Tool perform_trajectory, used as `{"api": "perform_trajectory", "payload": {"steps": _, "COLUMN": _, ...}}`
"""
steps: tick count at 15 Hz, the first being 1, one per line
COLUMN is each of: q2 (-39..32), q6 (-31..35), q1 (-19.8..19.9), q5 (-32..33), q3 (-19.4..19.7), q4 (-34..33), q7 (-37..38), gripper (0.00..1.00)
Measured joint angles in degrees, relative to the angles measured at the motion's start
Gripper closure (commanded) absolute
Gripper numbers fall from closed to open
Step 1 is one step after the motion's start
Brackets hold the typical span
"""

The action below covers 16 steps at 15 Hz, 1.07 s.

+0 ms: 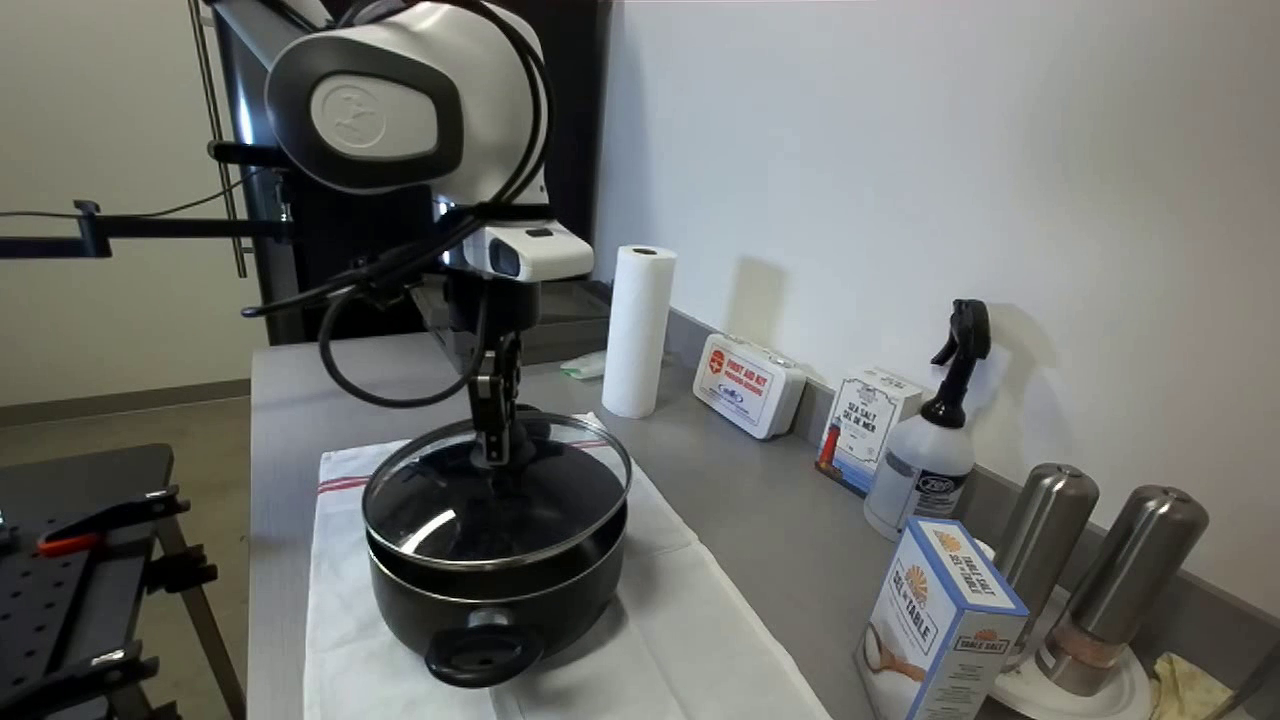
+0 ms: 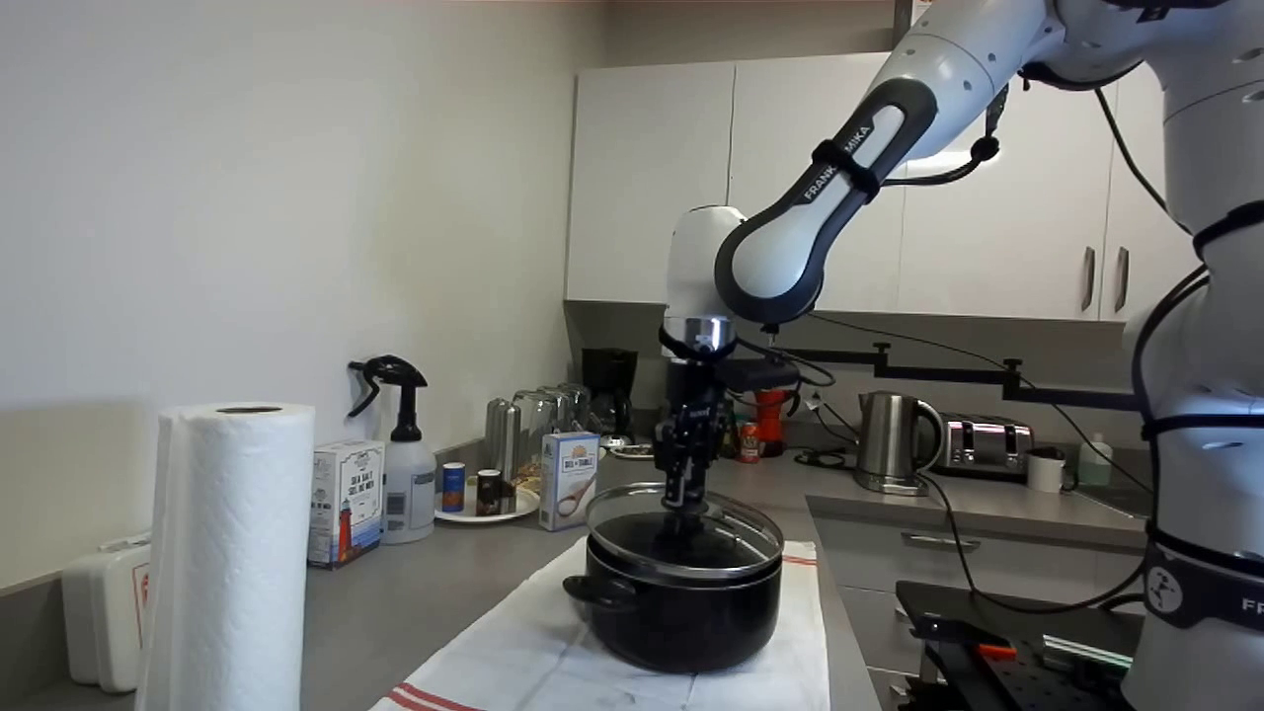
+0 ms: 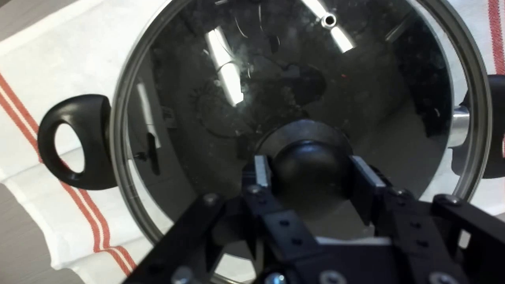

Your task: Put the lid on the pot

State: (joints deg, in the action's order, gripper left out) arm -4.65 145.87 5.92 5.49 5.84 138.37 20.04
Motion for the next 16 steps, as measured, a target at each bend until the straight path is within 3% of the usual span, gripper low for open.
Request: {"api": "perform_trajectory", "payload": {"steps": 16, "q2": -3.91, "q6": 2.45, "q1": -0.02, "q5": -2.02, "q3": 1.16, "q4": -1.23, "q7": 0.0, "gripper": 0.75}}
